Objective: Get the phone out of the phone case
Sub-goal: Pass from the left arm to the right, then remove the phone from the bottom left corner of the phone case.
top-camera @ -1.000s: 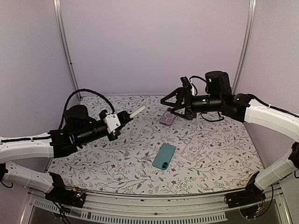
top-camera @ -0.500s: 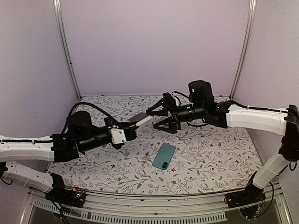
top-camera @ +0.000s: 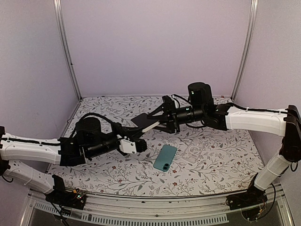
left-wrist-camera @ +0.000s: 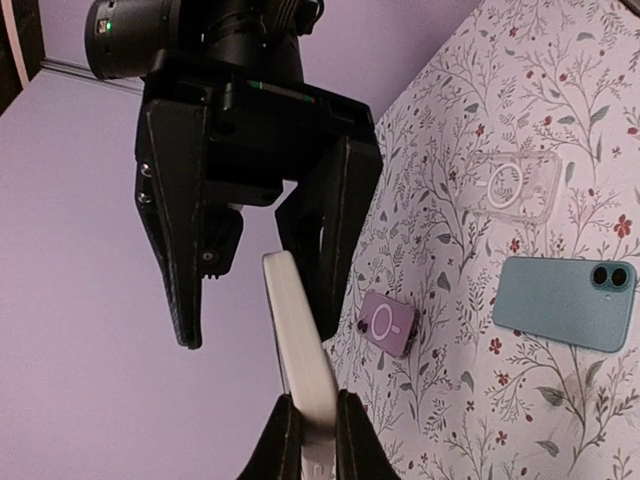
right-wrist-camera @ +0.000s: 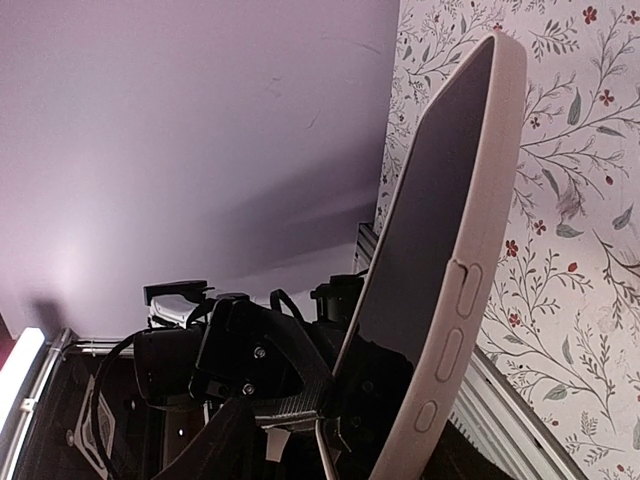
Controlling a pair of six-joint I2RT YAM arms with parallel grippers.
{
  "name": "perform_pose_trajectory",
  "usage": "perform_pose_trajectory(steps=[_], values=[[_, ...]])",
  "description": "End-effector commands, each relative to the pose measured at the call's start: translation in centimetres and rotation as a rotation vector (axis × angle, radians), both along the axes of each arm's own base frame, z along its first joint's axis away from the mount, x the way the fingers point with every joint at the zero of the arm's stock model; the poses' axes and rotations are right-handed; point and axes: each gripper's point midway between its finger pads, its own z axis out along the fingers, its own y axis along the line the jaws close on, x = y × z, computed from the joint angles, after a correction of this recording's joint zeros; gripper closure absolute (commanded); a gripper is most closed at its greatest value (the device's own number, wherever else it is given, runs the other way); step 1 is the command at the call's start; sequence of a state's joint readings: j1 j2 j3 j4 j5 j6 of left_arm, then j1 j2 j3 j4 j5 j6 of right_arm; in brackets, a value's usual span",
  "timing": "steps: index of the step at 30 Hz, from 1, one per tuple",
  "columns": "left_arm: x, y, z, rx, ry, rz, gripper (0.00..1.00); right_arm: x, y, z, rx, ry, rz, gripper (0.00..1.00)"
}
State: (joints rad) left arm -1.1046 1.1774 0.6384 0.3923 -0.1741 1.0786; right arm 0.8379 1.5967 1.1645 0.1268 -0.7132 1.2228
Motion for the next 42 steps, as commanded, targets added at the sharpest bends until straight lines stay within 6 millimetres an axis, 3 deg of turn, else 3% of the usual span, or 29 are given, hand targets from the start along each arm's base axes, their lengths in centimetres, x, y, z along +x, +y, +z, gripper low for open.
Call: perform_pose_trajectory(steps=[1,16,21,22,23,25,27,28,31,38,42], values=[[-0.2,-0.4,1.6,-0.025,-0.073,0.006,1.0,-0.9,0.3,1.0,0.04,-0.026,0.029,0.51],[-0.5,-1.0,-2.0,0.185,-0.203,0.041,1.0,-0.6,0.0,-0.3,0.012,-0.009,-0.005,0.83],[-0.7,-1.1,-2.5,0.213,-0.224,0.056,1.0,-0.6,-0.1,-0.9,0.0,-0.015,-0.013,1.0],[-0.8,-1.1,-2.3,0.208,-0.22,0.06,0.96,-0.5,0.0,-1.0,-0.001,-0.018,-0.014,1.0],[-0.9,-1.1,-2.1,0.196,-0.212,0.06,0.86,-0.5,0.0,-1.0,-0.001,-0.031,-0.012,1.0],[-1.2,-1.1,-2.0,0.176,-0.184,0.062,0.44,-0.2,0.0,-0.8,0.0,-0.06,-0.015,1.0],[-1.5,-0.9,-1.6,0.147,-0.165,0.062,0.19,0.2,-0.1,-0.5,0.001,-0.115,-0.024,1.0],[-1.7,-0.8,-1.5,0.137,-0.153,0.064,0.12,0.5,-0.4,-0.3,0.0,-0.147,-0.033,1.0],[-2.1,-0.5,-1.0,0.092,-0.047,0.092,0.1,1.6,-1.4,0.3,-0.007,-0.261,-0.066,1.0],[-3.1,0.1,4.1,-0.255,0.363,0.105,0.01,2.5,-3.9,2.3,-0.091,-0.635,-0.104,1.0],[-2.5,1.5,6.7,-0.418,0.508,0.105,0.0,2.4,-5.2,2.5,-0.125,-0.767,-0.113,1.0]])
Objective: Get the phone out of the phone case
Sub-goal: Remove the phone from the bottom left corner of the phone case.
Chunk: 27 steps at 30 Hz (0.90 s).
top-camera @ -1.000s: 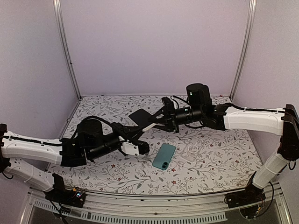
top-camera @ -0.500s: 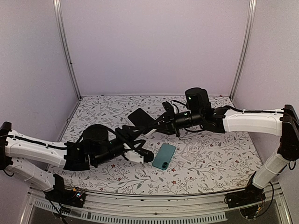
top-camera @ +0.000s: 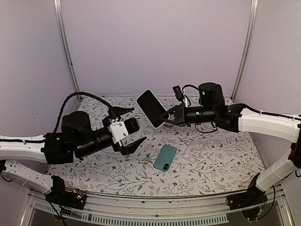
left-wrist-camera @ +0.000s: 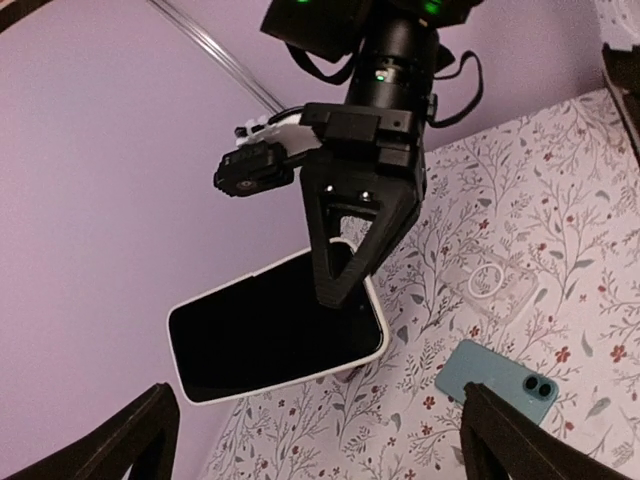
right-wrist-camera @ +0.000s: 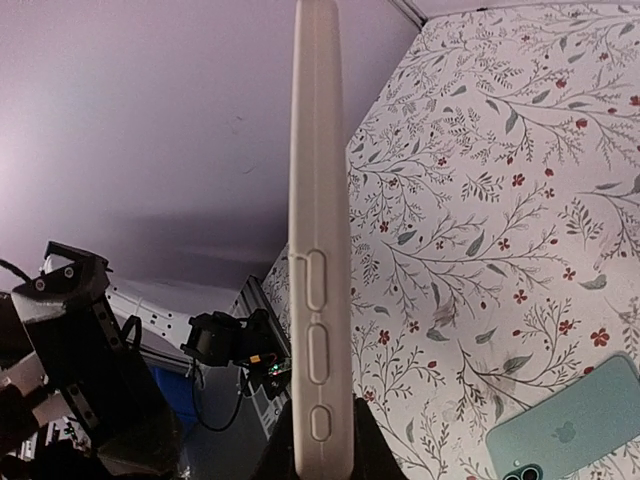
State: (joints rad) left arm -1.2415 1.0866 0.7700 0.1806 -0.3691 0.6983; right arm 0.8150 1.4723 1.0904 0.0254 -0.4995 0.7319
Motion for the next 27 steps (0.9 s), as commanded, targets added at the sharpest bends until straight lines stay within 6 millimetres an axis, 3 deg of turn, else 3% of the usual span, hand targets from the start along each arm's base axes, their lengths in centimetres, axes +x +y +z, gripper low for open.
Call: perform_pose_trajectory(steps=[1,4,8,15,22,27], values=[[0.3,1.6,2.4,-0.237,0.27,-0.004,0.01,0.1,-1.7,3.0,-0.006,-0.318,0.002,1.0],[0.8,2.7,4.0,-0.334,0.429,-0.084,0.01,-0.9,-2.8,4.0,0.017,-0.434,0.014,1.0],[0.1,4.2,6.1,-0.408,0.641,-0.292,0.05,-4.2,-3.8,6.4,0.094,-0.568,0.126,1.0],[-1.0,4.4,7.2,-0.416,0.857,-0.509,0.22,-9.6,-3.9,8.3,0.242,-0.666,0.397,1.0],[-4.1,4.2,9.0,-0.413,0.894,-0.734,0.36,-11.5,-3.7,9.1,0.304,-0.661,0.497,1.0],[-5.0,4.3,9.6,-0.407,0.908,-0.792,0.39,-12.3,-3.2,9.1,0.316,-0.656,0.541,1.0]])
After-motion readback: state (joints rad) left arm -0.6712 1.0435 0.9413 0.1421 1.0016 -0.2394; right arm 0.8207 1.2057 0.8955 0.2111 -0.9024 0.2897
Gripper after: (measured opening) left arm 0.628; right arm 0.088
